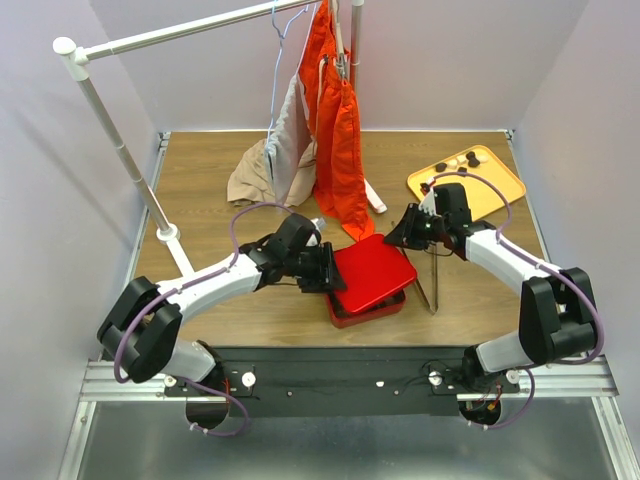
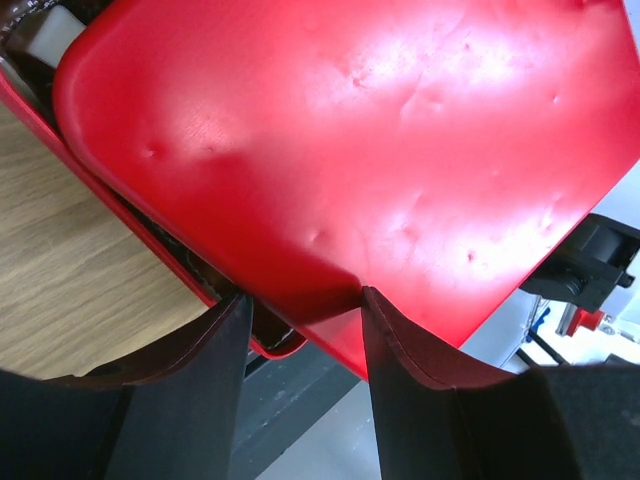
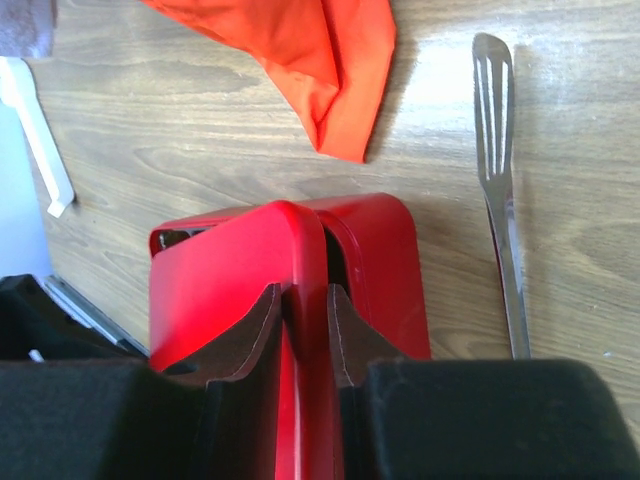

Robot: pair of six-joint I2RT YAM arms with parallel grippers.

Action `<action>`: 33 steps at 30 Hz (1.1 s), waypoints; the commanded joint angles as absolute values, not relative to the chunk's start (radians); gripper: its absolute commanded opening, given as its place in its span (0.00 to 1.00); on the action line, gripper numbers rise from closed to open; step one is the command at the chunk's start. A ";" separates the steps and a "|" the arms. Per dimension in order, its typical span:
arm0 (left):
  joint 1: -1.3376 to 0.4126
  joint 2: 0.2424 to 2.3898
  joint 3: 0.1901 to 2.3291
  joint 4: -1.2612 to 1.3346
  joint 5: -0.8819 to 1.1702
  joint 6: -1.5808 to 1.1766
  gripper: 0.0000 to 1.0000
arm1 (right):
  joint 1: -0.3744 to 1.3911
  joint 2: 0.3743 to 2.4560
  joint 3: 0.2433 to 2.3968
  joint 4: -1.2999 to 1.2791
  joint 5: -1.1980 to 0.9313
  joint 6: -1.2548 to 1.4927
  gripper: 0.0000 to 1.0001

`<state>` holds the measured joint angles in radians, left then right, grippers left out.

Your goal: Pack the chocolate

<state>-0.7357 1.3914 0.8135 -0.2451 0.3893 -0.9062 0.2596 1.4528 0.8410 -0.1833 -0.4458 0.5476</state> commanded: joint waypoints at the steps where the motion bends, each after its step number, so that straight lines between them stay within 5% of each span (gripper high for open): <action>1: -0.741 1.362 0.908 -0.126 0.310 -0.893 0.55 | 0.293 1.453 0.779 -0.313 -0.500 0.500 0.28; 14: -0.742 1.331 0.925 -0.161 0.287 -0.873 0.55 | 0.291 1.436 0.769 -0.314 -0.495 0.494 0.38; 33: -0.741 1.332 0.902 -0.225 0.213 -0.861 0.59 | 0.293 1.428 0.798 -0.314 -0.529 0.494 0.41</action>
<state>-0.7372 1.3666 0.8787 -0.2100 0.2794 -0.8795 0.2760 1.4322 0.7883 -0.2665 -0.4698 0.4961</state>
